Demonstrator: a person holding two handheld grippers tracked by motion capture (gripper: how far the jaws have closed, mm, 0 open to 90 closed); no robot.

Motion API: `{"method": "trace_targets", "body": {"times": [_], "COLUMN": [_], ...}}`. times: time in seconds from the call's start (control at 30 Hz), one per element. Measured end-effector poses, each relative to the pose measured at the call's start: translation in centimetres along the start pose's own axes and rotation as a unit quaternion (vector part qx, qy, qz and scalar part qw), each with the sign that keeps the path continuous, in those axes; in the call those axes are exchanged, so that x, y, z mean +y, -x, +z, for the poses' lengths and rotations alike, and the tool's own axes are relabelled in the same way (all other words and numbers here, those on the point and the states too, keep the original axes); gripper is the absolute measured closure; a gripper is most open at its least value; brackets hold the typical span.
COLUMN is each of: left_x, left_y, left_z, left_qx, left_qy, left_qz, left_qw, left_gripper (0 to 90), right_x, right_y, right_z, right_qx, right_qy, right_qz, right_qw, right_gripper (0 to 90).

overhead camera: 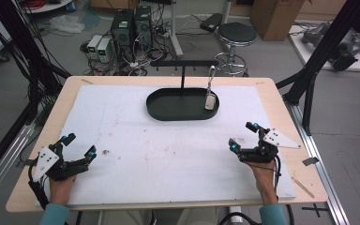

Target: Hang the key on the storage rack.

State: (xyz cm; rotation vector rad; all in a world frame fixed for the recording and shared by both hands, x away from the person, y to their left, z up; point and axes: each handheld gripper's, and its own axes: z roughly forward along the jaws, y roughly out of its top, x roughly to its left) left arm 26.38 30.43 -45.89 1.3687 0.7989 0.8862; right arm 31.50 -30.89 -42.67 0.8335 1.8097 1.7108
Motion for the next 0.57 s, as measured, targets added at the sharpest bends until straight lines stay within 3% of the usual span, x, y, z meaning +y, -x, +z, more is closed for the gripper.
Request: {"method": "trace_targets", "body": {"times": [0.27, 0.4, 0.57], "left_x": [0.0, 0.0, 0.0], "left_y": [0.0, 0.0, 0.1], "left_z": [0.0, 0.0, -0.1], "left_qx": [0.0, 0.001, 0.002], "left_qy": [-0.001, -0.001, 0.004], "left_qz": [0.0, 0.0, 0.001], "left_qw": [1.0, 1.0, 1.0], "left_gripper": [11.4, 11.4, 11.4], "right_x": [-2.8, -2.9, -3.0], "right_y": [0.0, 0.2, -0.3], "right_z": [-0.1, -0.3, -0.1], "right_qx": [0.001, -0.004, -0.017], "right_qy": [0.003, 0.014, 0.008], "right_qz": [0.005, 0.02, -0.01], "right_qw": [1.0, 0.9997, 0.9998], "right_gripper": [0.8, 0.8, 0.8]}}
